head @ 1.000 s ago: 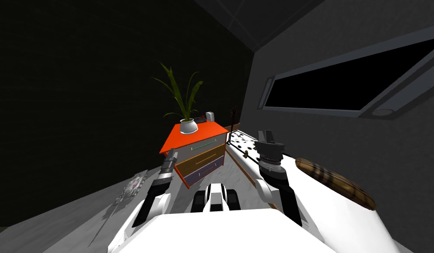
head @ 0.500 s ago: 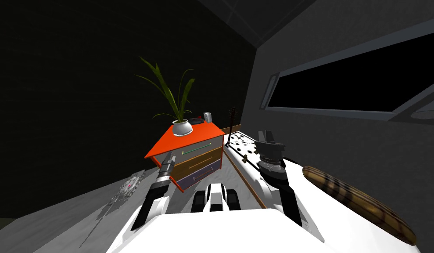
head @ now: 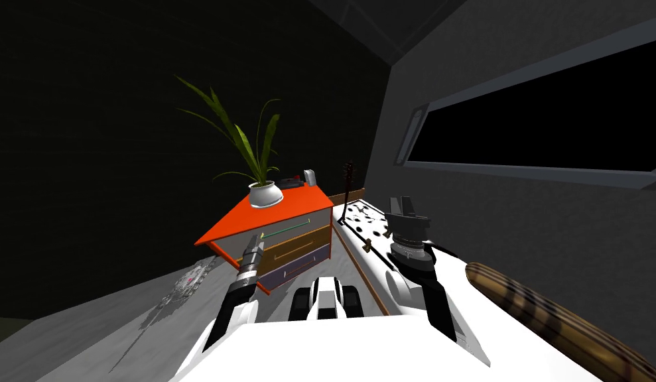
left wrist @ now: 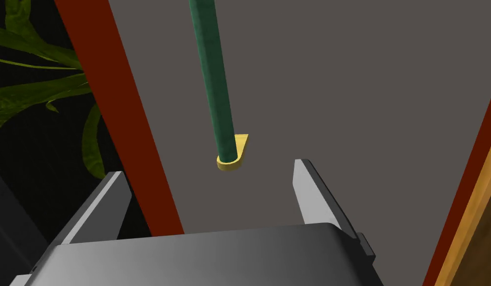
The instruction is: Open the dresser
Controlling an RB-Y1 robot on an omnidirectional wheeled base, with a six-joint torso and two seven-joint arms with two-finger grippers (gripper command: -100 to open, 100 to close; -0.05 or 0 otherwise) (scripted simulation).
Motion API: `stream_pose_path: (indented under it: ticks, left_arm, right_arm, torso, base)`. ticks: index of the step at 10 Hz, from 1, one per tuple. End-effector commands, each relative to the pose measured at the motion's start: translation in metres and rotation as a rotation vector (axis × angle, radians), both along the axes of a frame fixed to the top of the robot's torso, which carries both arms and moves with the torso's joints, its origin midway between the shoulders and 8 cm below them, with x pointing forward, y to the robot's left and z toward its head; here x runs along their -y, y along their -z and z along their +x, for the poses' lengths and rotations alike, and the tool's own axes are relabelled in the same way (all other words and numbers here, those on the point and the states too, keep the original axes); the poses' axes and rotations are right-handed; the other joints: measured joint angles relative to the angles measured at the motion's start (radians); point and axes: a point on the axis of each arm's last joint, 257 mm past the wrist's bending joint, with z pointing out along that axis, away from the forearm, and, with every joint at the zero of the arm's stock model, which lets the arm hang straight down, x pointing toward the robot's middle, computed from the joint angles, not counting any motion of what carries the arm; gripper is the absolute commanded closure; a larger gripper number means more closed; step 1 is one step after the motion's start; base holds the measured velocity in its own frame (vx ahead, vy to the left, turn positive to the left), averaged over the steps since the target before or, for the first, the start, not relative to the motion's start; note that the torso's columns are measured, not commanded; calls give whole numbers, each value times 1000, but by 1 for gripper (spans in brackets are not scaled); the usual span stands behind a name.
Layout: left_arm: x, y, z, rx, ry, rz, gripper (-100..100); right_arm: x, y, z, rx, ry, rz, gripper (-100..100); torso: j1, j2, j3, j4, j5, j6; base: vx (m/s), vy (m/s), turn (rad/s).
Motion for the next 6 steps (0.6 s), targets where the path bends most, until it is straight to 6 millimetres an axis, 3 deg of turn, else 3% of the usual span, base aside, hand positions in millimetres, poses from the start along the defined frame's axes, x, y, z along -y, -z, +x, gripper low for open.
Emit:
stream_pose_path:
  ticks: [1, 3, 6]
  left_arm:
    - [3, 20, -4, -15, -40, -74, -100]
    - [8, 28, -6, -16, -59, -116, -100]
    - [2, 15, -3, -15, -57, -103, -100]
  right_arm:
    - [0, 0, 0, 0, 0, 0, 0]
    - [0, 0, 0, 0, 0, 0, 0]
    - [0, 0, 0, 0, 0, 0, 0]
  torso:
    - [0, -1, 0, 0, 0, 0]
    - [0, -2, -1, -1, 0, 0]
    - [0, -3, -2, -1, 0, 0]
  base:
    - [52, -89, 44]
    - [34, -58, 18]
    - [48, 4, -10]
